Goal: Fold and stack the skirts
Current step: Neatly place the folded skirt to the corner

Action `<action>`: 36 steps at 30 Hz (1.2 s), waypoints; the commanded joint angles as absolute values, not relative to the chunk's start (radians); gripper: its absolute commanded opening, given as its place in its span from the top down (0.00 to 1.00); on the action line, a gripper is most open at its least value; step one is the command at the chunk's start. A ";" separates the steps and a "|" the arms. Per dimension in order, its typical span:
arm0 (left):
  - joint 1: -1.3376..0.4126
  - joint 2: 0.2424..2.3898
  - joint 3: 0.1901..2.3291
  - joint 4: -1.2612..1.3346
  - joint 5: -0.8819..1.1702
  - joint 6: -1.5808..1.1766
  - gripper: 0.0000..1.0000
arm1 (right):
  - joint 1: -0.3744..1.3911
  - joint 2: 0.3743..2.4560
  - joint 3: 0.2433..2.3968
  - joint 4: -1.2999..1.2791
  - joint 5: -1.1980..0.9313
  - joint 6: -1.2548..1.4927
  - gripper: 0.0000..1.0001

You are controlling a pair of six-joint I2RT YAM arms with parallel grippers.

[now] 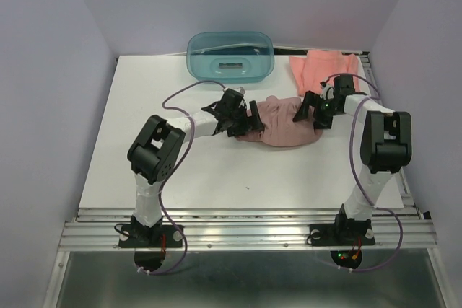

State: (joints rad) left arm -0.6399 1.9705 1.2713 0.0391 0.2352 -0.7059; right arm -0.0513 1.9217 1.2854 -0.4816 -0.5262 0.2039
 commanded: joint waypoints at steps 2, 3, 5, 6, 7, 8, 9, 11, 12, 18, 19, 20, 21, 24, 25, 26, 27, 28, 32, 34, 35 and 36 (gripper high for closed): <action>-0.663 2.016 1.305 0.096 0.255 -0.741 0.01 | -0.044 1.937 1.209 -0.345 -0.592 0.256 0.00; -0.664 2.025 1.308 0.106 0.259 -0.750 0.03 | -0.044 1.939 1.183 -0.330 -0.598 0.267 0.00; -0.664 2.054 1.322 0.127 0.275 -0.759 0.14 | -0.044 1.942 1.163 -0.289 -0.615 0.282 0.00; -0.666 2.062 1.328 0.129 0.276 -0.759 0.18 | -0.044 1.941 1.155 -0.275 -0.615 0.287 0.02; -0.664 2.075 1.333 0.135 0.285 -0.761 0.28 | -0.044 1.939 1.141 -0.246 -0.617 0.290 0.04; -0.666 2.082 1.339 0.135 0.287 -0.759 0.32 | -0.044 1.939 1.137 -0.233 -0.617 0.296 0.06; -0.664 2.086 1.350 0.137 0.288 -0.759 0.35 | -0.044 1.940 1.134 -0.223 -0.620 0.311 0.11; -0.666 2.098 1.368 0.147 0.288 -0.752 0.44 | -0.044 1.934 1.121 -0.186 -0.630 0.337 0.18; -0.666 2.105 1.376 0.150 0.288 -0.750 0.51 | -0.044 1.931 1.115 -0.173 -0.640 0.344 0.25; -0.675 2.158 1.482 0.164 0.327 -0.698 0.76 | -0.044 1.914 1.114 -0.110 -0.621 0.361 0.55; -0.678 2.166 1.494 0.161 0.325 -0.692 0.80 | -0.044 1.917 1.123 -0.110 -0.618 0.360 0.60; -0.678 2.183 1.511 0.157 0.331 -0.692 0.82 | -0.044 1.924 1.134 -0.123 -0.617 0.359 0.60; -0.678 2.189 1.514 0.153 0.333 -0.701 0.83 | -0.044 1.940 1.158 -0.135 -0.617 0.356 0.47; -0.678 2.191 1.477 0.164 0.330 -0.716 0.83 | -0.035 1.968 1.181 -0.199 -0.551 0.359 0.03; -0.678 2.187 1.464 0.164 0.330 -0.718 0.83 | -0.035 1.962 1.175 -0.212 -0.531 0.360 0.00; -0.677 2.186 1.444 0.166 0.330 -0.716 0.83 | -0.035 1.953 1.164 -0.212 -0.511 0.362 0.00; -0.675 2.183 1.434 0.167 0.330 -0.715 0.83 | -0.035 1.942 1.152 -0.210 -0.485 0.368 0.00; -0.676 2.183 1.422 0.170 0.330 -0.715 0.83 | -0.035 1.919 1.122 -0.186 -0.463 0.370 0.00; -0.675 2.197 1.428 0.176 0.342 -0.719 0.83 | -0.035 1.951 1.095 -0.138 -0.535 0.376 0.00; -0.675 2.204 1.442 0.164 0.342 -0.716 0.83 | -0.026 1.985 1.100 -0.124 -0.572 0.374 0.02; -0.675 2.213 1.454 0.161 0.341 -0.715 0.83 | -0.026 2.015 1.101 -0.105 -0.580 0.379 0.06; -0.675 2.217 1.459 0.158 0.341 -0.713 0.82 | -0.026 2.031 1.104 -0.097 -0.600 0.379 0.16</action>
State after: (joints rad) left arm -0.6643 2.1902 1.4456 0.1841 0.3237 -0.7235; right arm -0.0387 1.9205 1.1408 -0.0883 -0.6064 0.3870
